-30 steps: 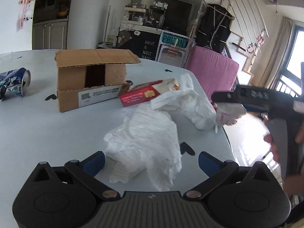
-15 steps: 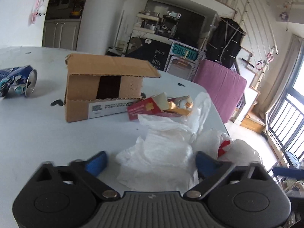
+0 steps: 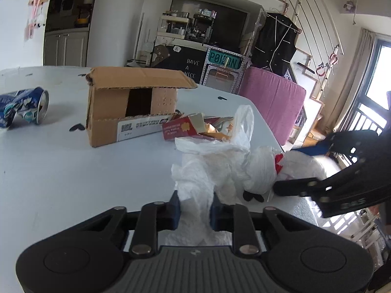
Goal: Collect trash
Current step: 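Grasp a white plastic bag with the left tool while the right tool grasps another bag, then carry both white plastic bags toward the yellow wastebasket, then open the left tool over the wastebasket while the right tool releases its bag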
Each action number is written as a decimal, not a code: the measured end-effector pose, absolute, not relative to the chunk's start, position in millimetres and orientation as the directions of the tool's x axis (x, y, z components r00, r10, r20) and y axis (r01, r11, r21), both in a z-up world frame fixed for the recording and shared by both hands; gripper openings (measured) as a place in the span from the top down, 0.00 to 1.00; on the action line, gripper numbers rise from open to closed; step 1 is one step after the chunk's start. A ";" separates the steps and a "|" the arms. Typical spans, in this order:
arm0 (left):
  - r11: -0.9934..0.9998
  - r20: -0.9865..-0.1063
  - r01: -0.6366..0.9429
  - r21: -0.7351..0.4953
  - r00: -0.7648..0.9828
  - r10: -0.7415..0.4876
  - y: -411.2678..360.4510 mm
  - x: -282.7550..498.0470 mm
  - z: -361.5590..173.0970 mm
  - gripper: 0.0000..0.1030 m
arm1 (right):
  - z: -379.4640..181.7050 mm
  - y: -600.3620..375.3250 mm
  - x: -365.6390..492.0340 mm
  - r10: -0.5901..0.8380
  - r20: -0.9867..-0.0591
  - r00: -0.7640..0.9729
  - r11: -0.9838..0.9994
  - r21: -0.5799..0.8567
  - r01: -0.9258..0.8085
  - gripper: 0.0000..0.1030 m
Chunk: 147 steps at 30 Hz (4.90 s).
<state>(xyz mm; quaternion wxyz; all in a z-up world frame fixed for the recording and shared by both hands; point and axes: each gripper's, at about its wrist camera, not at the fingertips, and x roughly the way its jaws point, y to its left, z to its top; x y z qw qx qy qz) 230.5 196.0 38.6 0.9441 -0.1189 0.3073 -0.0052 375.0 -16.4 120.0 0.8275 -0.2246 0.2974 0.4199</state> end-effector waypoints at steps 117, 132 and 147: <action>0.984 -0.920 0.117 -0.136 0.352 -0.169 -119.7 354.2 -190.3 0.89 | -144.6 -272.9 412.2 0.080 -0.979 0.187 0.996 0.073 -0.046 0.64; 0.982 -0.913 0.153 -0.111 0.374 -0.161 -122.9 359.1 -208.3 0.84 | -198.6 -243.7 432.8 0.123 -0.990 0.071 0.991 0.120 -0.055 0.41; 0.976 -0.908 0.164 -0.143 0.370 -0.195 -135.7 345.2 -187.9 0.36 | -112.0 -267.3 418.9 0.210 -0.955 0.210 0.977 0.201 -0.066 0.15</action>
